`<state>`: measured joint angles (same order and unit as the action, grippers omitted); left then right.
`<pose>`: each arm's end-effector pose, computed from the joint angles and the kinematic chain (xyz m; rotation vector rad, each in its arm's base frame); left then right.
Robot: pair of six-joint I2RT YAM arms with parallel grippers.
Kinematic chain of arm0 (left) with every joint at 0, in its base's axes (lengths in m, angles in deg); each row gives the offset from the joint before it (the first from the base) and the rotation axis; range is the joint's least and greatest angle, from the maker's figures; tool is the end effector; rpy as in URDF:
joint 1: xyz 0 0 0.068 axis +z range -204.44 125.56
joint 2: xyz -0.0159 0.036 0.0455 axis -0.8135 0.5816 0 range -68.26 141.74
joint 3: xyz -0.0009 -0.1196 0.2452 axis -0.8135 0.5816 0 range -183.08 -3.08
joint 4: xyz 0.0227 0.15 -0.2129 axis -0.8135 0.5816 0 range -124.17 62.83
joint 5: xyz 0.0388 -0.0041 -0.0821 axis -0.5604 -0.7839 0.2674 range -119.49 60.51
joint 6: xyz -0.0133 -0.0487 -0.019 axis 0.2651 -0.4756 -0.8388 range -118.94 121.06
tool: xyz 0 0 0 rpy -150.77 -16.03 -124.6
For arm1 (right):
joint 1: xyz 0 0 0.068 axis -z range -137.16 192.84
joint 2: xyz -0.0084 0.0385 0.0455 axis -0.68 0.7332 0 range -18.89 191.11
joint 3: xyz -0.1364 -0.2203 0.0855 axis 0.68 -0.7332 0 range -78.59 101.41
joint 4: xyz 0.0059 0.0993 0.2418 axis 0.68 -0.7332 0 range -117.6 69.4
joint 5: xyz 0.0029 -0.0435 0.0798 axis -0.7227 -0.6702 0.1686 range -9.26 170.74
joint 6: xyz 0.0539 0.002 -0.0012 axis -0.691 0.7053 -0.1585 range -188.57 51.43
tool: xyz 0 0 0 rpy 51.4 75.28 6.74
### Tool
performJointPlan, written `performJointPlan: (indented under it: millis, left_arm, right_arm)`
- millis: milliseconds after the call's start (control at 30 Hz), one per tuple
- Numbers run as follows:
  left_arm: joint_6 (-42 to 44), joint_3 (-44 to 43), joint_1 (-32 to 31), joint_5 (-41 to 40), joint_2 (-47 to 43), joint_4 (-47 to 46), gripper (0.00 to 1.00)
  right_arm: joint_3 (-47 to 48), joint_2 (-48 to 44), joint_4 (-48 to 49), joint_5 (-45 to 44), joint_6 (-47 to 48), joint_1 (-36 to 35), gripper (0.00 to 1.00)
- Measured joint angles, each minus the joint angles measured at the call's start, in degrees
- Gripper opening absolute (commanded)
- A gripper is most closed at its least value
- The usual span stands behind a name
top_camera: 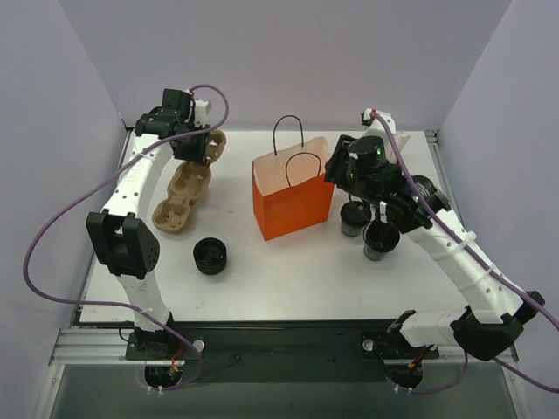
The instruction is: Pack the takeout coffee
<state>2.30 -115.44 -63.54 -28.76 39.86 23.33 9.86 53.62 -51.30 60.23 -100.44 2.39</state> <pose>0.4022 -0.0650 0.3545 0.2307 2.4911 -0.0729 0.2087 0.1616 0.4629 0.1177 1.8449 0.5650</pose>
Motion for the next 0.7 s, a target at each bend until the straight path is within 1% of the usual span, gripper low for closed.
performJointPlan:
  millis: [133,167,300,467,600,700]
  left_arm:
    - [-2.4,-2.0,-6.8,2.1,-0.4,-0.2,0.29]
    - [-3.2,-2.2,-8.8,2.9,-0.7,-0.3,0.30]
    - [-5.7,-4.0,-13.0,4.1,-1.4,-0.2,0.29]
    - [-8.8,-6.7,-13.7,2.3,-3.2,0.0,0.29]
    - [-11.5,-9.9,-13.6,-1.6,-4.5,1.5,0.27]
    - [-12.9,-10.5,-13.4,-3.1,-6.2,1.9,0.27]
  right_arm:
    - [2.6,3.0,0.0,-3.6,-5.6,2.8,0.40]
    - [2.6,3.2,-0.1,-4.1,-7.4,4.5,0.41]
    - [3.5,4.4,-0.6,-4.2,-11.3,10.6,0.44]
    - [4.1,7.8,-0.5,0.9,-13.8,15.6,0.45]
    - [3.7,10.6,-0.4,6.3,-14.3,16.0,0.44]
    - [2.4,11.1,-0.5,9.0,-14.6,16.0,0.44]
